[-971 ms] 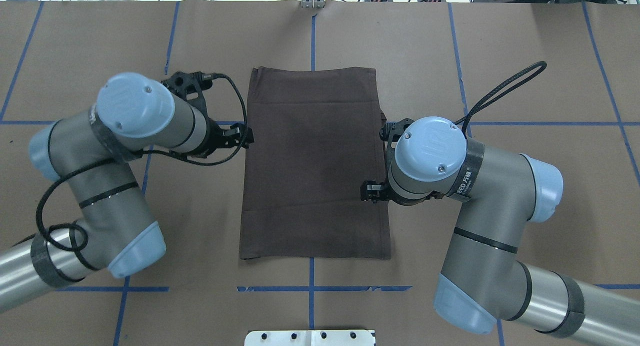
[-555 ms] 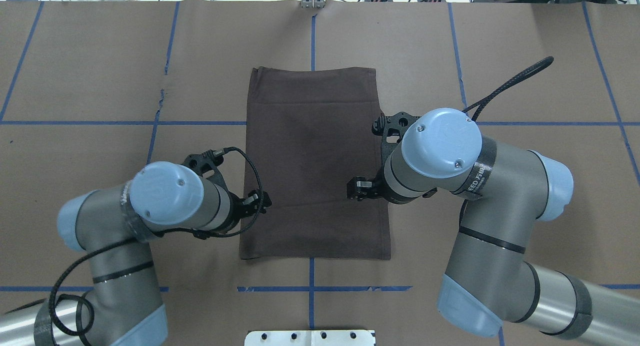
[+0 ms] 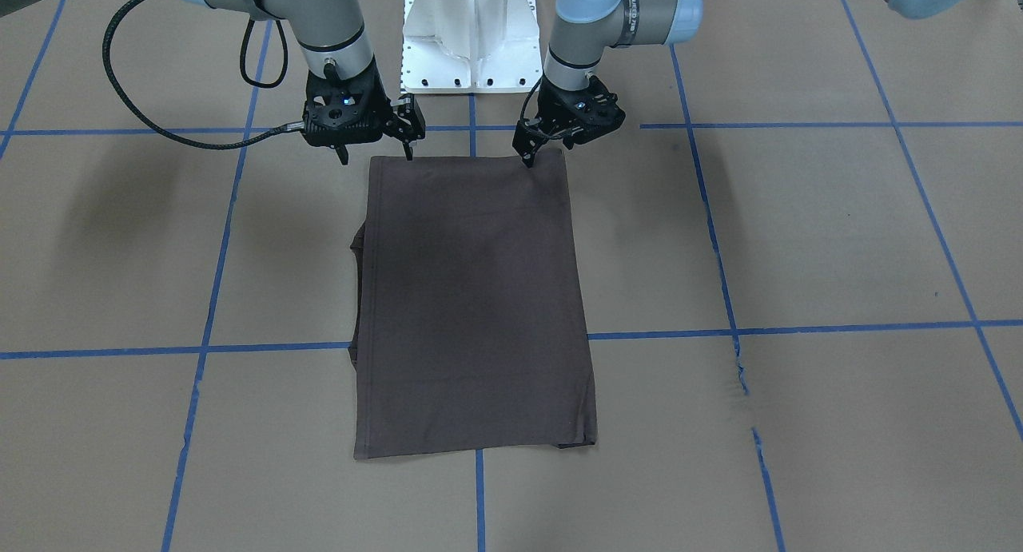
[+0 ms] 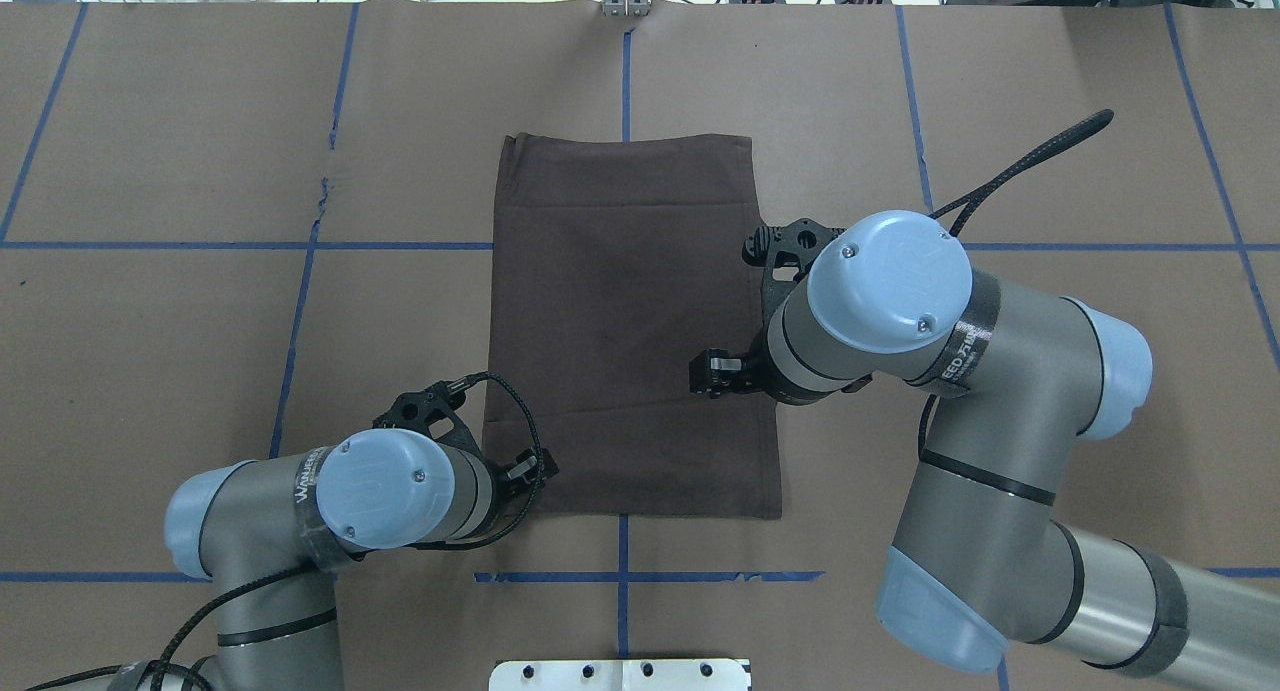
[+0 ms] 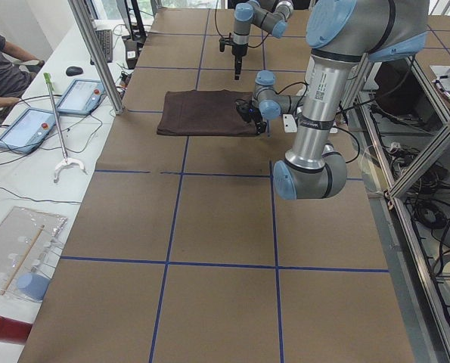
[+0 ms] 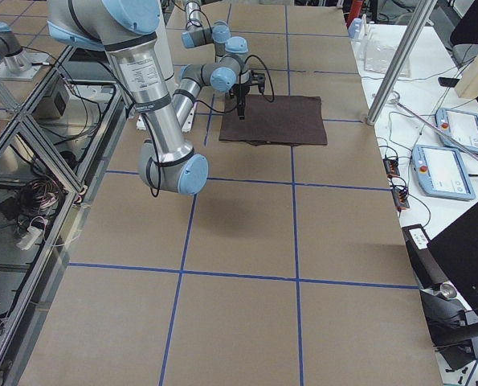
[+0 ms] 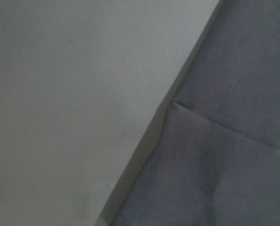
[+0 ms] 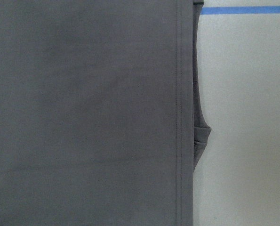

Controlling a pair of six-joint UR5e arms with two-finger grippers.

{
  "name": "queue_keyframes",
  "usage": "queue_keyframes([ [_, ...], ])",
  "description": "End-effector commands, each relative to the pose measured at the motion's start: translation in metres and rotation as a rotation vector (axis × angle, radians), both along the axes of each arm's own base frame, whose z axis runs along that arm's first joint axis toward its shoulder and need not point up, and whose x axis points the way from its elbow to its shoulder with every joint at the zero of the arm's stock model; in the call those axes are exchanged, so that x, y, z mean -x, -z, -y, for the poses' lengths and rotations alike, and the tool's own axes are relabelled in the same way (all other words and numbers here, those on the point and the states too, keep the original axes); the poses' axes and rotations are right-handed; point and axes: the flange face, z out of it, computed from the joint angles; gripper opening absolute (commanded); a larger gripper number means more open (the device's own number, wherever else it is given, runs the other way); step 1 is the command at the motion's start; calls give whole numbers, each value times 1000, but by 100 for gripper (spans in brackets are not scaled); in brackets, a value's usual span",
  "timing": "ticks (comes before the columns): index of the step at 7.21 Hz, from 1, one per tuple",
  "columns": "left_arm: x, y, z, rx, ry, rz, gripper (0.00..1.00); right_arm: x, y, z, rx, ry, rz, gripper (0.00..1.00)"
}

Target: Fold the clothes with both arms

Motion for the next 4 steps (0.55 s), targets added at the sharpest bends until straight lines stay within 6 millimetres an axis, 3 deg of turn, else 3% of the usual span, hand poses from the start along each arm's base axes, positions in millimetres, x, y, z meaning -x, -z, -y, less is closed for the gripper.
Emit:
queue_keyframes([
  [1,-4,-5,3,-7,14,16,88,-2,0,2,2,-6,-1,100],
  [2,-5,-9,3,-6,16,23,85,-2,0,3,2,-8,-1,100],
  [3,-5,-8,4,-9,19,23,73,-3,0,3,3,-8,-1,100],
  [4,-5,-7,4,-9,19,21,47,-3,0,4,1,-8,-1,100],
])
